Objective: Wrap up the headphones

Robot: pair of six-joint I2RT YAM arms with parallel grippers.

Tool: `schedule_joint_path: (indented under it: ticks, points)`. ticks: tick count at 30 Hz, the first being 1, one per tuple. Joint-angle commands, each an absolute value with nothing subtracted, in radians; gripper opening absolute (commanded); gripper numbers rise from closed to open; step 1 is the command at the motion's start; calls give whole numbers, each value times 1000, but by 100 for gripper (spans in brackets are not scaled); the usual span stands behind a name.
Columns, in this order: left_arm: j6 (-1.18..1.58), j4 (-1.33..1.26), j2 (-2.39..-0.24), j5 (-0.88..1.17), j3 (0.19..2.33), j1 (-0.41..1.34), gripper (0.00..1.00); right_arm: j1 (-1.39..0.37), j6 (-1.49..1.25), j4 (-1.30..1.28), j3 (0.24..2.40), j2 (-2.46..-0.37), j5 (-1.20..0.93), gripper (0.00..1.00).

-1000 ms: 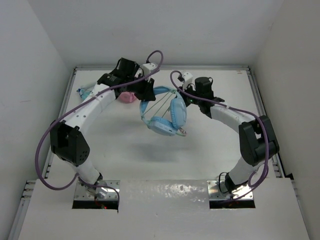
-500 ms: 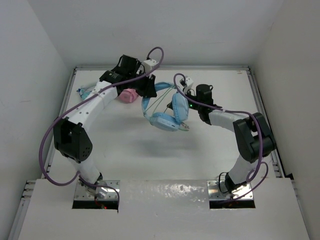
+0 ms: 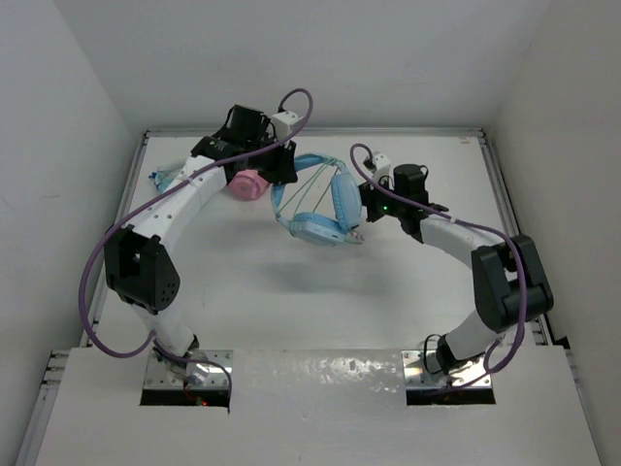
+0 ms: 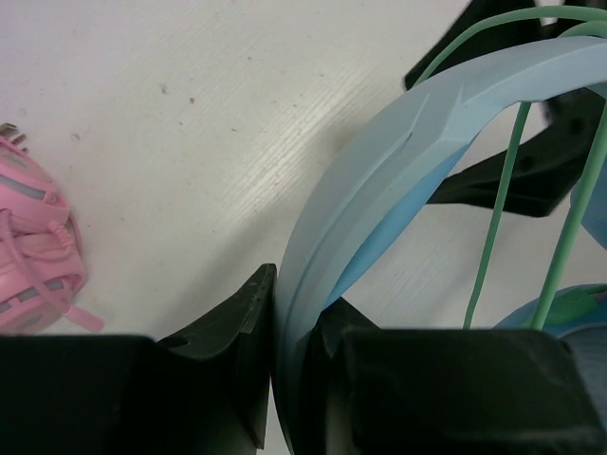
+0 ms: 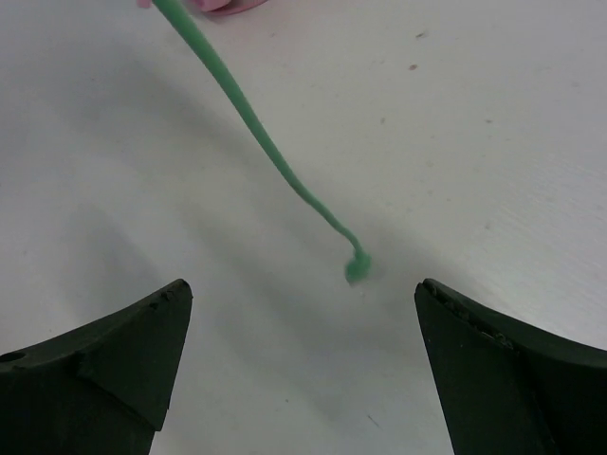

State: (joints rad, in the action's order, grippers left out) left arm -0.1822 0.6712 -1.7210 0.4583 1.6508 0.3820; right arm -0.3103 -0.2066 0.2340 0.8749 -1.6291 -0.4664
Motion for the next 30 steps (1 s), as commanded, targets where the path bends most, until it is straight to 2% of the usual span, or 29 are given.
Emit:
schedule_joint_path:
  ticks: [1, 6, 12, 15, 20, 22, 26, 30]
  points:
    - [-141, 583, -1701, 476, 1666, 364, 0, -295, -147, 152, 867, -1543, -407, 99]
    - [-129, 578, -1709, 463, 1684, 361, 0, -295, -92, 98, 845, -1510, -387, 99]
    - [-115, 558, -1707, 342, 1694, 351, 0, -285, -63, -50, 821, -1405, -221, 99]
    - [-107, 539, -1716, 290, 1687, 347, 0, -282, -129, -106, 816, -1294, -67, 99]
    - [-98, 522, -1741, 278, 1695, 347, 0, -282, -167, -110, 798, -1116, 70, 99]
    - [-97, 517, -1746, 278, 1697, 347, 0, -282, -125, -103, 804, -1045, 69, 99]
    - [-92, 512, -1763, 272, 1704, 347, 0, -313, -52, -159, 893, -1029, -129, 97]
    - [-80, 512, -1776, 275, 1713, 347, 0, -515, 76, -189, 983, -1084, -42, 99]
